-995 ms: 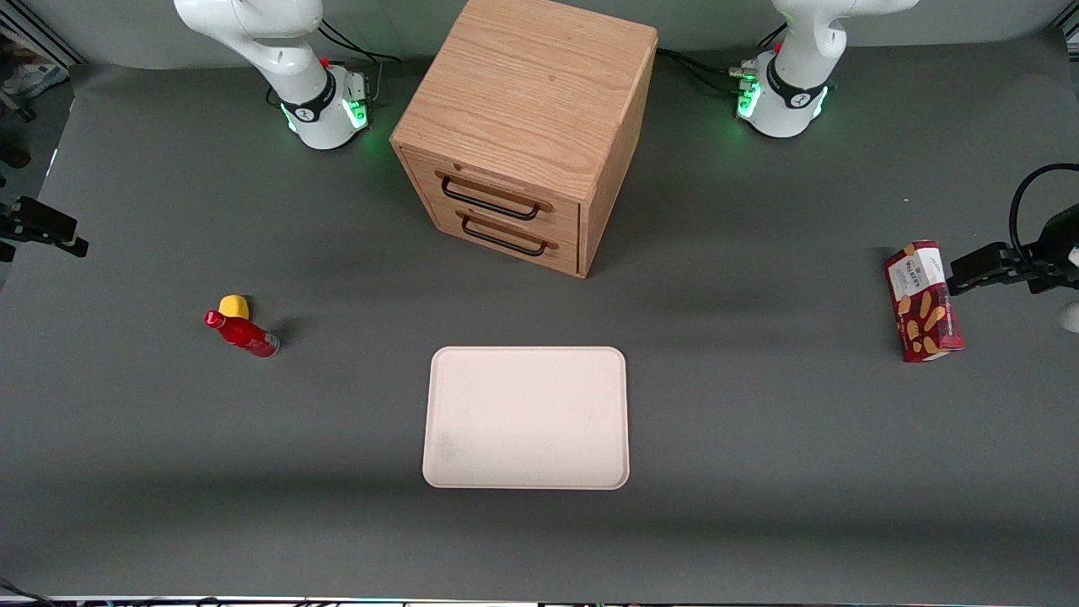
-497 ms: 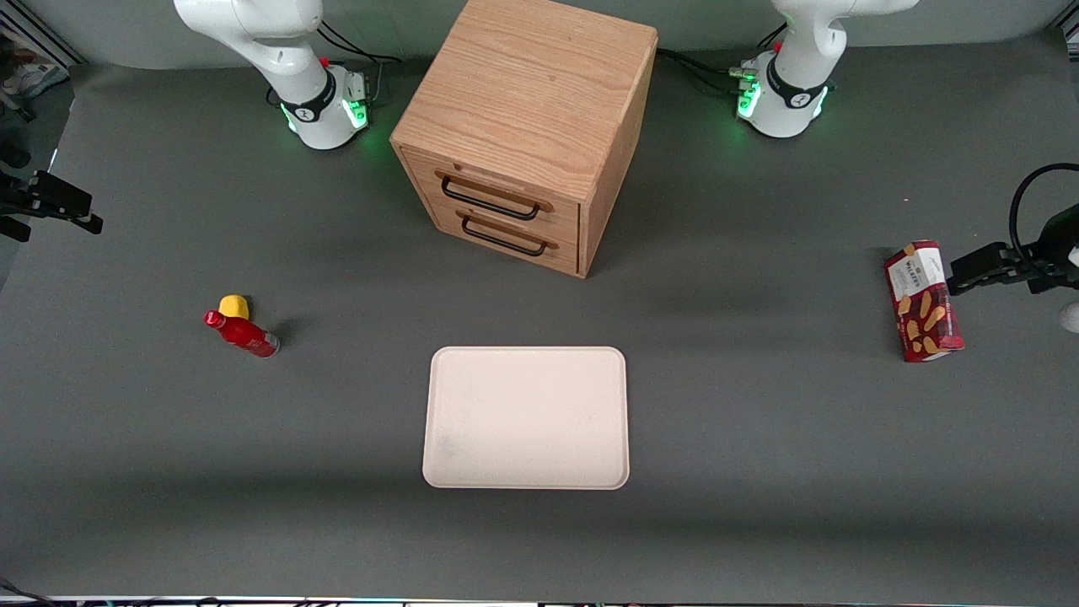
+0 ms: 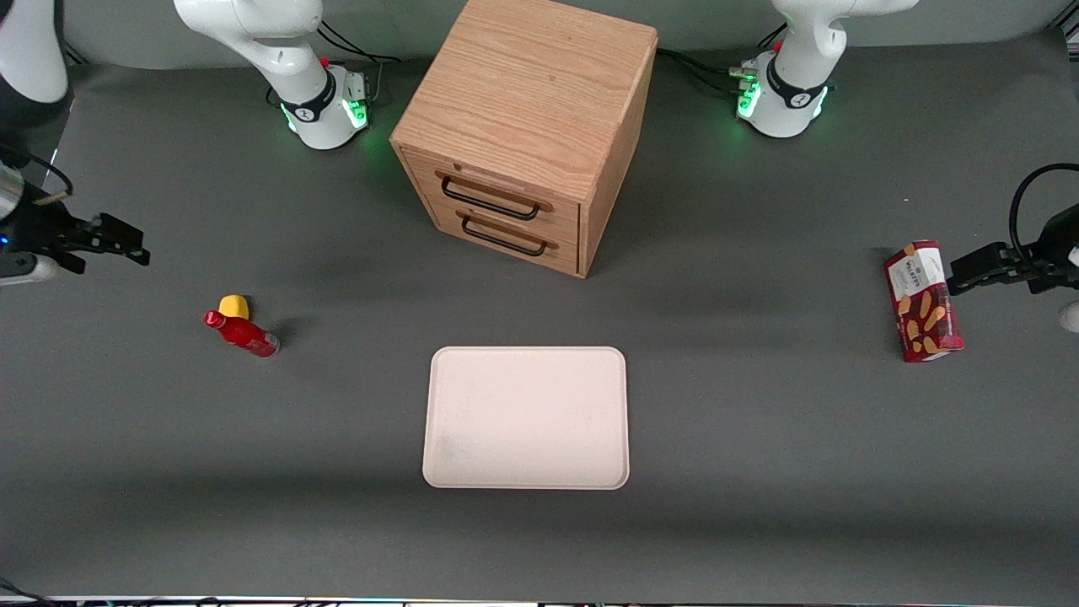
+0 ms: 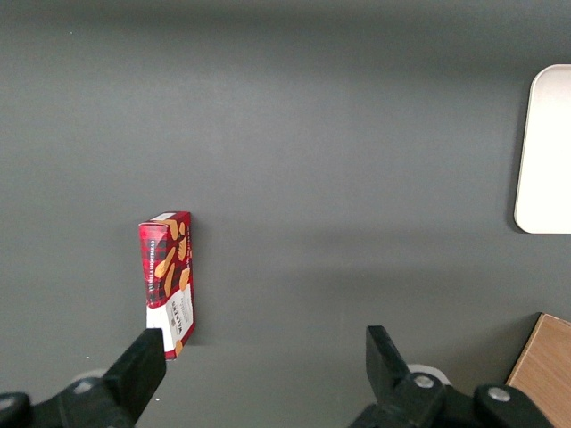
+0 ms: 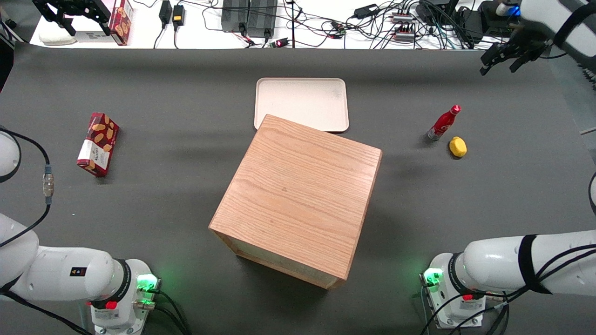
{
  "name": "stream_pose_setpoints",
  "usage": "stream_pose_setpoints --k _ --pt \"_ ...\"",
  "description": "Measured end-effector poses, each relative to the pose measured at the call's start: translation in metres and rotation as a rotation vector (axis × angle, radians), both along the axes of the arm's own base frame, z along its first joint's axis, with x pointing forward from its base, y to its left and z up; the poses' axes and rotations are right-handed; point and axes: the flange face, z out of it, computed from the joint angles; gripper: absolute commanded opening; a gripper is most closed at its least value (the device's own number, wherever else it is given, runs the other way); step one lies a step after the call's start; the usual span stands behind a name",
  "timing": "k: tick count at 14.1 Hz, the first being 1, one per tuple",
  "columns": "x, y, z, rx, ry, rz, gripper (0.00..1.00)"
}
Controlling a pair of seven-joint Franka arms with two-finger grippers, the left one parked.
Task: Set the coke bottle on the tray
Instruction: 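Lower the open right gripper around the bottle's cap end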
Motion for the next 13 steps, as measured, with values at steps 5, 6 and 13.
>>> stream_pose_setpoints --k 5,6,13 --pt "0.004 0.008 -0.069 -0.010 -0.063 0.015 1.00" --pt "0.006 0.009 -0.083 -0.008 -0.071 0.015 1.00" --pt "0.009 0.010 -0.163 0.000 -0.091 -0.002 1.00"
